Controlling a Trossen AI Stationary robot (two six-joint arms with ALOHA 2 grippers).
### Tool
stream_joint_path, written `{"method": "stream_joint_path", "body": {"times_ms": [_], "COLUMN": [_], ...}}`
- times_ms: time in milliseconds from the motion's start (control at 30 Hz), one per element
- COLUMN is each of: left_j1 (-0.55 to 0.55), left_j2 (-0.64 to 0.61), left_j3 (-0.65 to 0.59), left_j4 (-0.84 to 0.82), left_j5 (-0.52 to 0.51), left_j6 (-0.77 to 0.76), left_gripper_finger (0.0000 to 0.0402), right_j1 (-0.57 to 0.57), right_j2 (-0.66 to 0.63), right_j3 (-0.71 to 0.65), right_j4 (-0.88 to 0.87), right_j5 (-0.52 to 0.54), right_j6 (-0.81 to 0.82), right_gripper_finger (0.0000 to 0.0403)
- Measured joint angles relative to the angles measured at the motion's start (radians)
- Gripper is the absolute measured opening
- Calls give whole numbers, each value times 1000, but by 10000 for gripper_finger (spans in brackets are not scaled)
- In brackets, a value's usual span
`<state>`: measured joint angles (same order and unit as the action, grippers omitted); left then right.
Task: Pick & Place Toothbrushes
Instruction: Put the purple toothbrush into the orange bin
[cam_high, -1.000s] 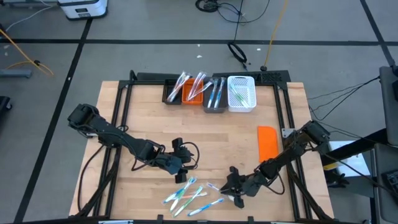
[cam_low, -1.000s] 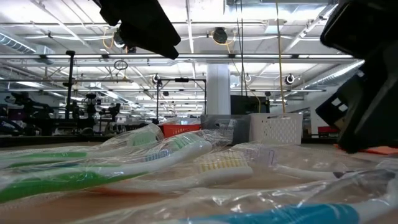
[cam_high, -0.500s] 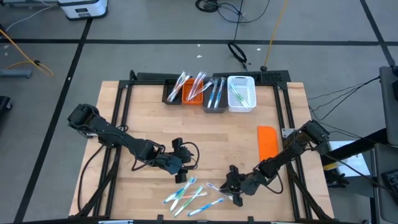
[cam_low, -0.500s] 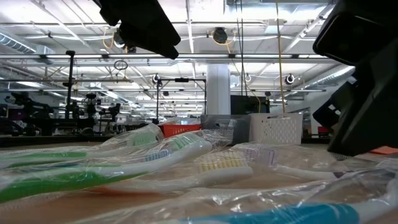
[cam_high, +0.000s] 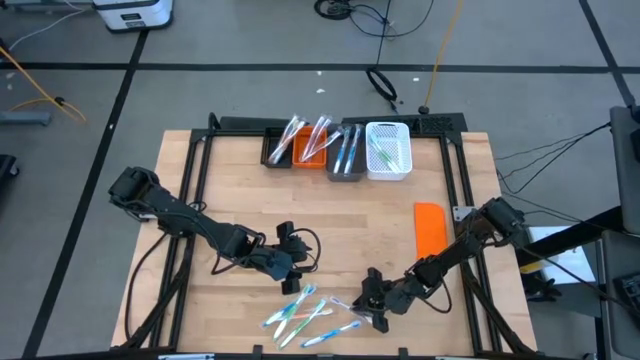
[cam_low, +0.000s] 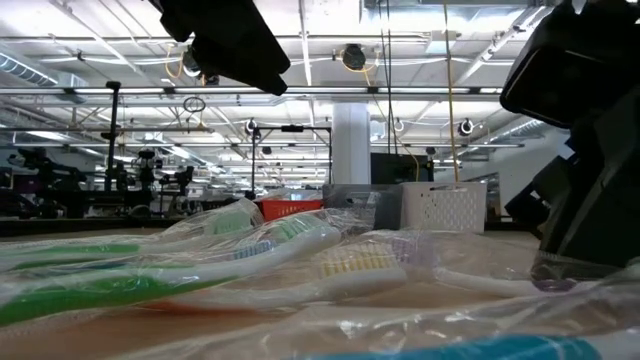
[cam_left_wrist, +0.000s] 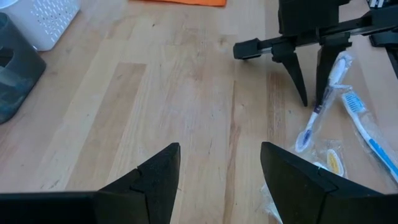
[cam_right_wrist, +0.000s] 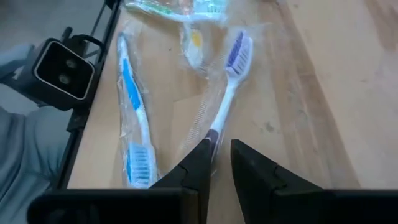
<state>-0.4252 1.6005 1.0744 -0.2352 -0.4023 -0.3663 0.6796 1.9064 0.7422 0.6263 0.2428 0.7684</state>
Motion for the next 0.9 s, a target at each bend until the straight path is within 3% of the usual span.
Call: {"method": "stream_joint_path", "body": {"times_ms": [133,267,500,900], "left_j1": [0,0,0,0], "left_j2": [0,0,0,0], "left_j3": [0,0,0,0], "left_j4": [0,0,0,0], "left_j5": [0,0,0,0], "left_j6": [0,0,0,0], "left_gripper_finger": [225,225,225,225], "right_j1": [0,0,-14,-46], "right_j2": [2,0,-18,-254], "right_j3": [0,-1,-2,-2], "right_j4": [9,10,1,-154], "right_j5": [-2,-10,-13,47], "right_j6": [-12,-31,-80,-263], "right_gripper_finger": [46,7,1,0]}}
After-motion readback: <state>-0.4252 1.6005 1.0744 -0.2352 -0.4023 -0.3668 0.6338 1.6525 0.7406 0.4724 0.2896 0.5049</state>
